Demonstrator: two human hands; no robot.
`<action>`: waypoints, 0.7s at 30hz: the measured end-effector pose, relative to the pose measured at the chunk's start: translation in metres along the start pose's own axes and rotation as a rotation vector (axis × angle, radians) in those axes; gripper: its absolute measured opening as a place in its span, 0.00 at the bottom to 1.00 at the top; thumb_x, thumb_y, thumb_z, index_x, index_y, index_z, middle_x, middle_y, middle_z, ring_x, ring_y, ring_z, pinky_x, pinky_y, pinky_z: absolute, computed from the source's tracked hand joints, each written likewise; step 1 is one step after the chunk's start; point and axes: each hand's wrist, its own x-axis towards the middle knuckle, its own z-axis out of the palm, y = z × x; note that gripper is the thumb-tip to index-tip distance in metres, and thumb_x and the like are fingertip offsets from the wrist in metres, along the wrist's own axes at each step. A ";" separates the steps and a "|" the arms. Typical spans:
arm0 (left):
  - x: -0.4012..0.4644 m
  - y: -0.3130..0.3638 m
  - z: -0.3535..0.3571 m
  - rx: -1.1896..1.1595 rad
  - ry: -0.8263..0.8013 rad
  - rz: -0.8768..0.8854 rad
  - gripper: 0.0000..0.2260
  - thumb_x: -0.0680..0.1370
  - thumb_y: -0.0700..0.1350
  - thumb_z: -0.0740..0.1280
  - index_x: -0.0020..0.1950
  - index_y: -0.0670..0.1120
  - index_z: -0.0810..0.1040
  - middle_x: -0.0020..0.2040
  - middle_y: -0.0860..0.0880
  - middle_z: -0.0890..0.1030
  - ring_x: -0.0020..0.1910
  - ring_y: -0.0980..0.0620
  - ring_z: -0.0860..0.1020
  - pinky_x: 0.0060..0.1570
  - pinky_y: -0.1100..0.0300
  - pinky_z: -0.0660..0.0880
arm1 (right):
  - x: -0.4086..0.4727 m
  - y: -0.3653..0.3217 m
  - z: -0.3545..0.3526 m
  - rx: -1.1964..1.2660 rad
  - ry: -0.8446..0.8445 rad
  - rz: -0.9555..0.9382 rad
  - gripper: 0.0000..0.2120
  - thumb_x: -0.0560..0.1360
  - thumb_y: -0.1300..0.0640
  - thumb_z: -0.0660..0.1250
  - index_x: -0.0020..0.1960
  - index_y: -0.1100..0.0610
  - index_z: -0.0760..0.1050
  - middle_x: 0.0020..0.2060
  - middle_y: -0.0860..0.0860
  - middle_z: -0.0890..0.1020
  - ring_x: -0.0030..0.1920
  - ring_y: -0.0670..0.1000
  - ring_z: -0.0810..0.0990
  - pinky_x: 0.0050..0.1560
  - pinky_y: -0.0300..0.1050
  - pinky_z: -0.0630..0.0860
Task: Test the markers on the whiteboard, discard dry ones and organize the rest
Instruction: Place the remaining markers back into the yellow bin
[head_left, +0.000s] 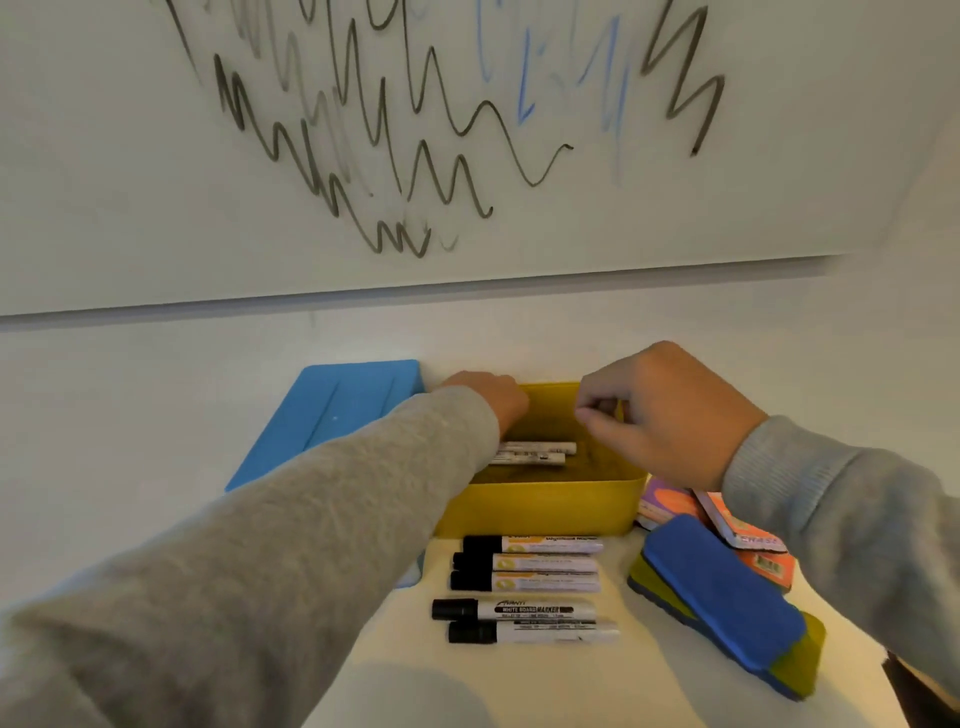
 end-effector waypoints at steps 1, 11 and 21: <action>-0.004 -0.003 -0.003 -0.030 0.030 0.001 0.12 0.77 0.43 0.71 0.59 0.44 0.76 0.54 0.45 0.77 0.49 0.44 0.77 0.45 0.55 0.72 | -0.001 -0.004 0.001 0.015 -0.022 -0.020 0.07 0.77 0.54 0.68 0.42 0.49 0.82 0.34 0.45 0.82 0.35 0.45 0.78 0.40 0.48 0.78; -0.104 -0.018 -0.009 -0.371 0.506 0.115 0.05 0.81 0.52 0.63 0.50 0.53 0.75 0.45 0.55 0.79 0.44 0.52 0.76 0.43 0.53 0.75 | -0.033 -0.049 0.039 0.032 -0.470 -0.127 0.10 0.76 0.43 0.68 0.49 0.48 0.81 0.41 0.43 0.83 0.41 0.43 0.80 0.43 0.43 0.78; -0.148 0.011 0.050 -0.377 0.319 0.243 0.05 0.81 0.51 0.63 0.54 0.53 0.76 0.49 0.55 0.79 0.47 0.53 0.77 0.43 0.56 0.75 | -0.072 -0.070 0.075 -0.201 -0.631 -0.130 0.11 0.78 0.44 0.61 0.52 0.49 0.76 0.49 0.50 0.81 0.47 0.54 0.80 0.47 0.48 0.80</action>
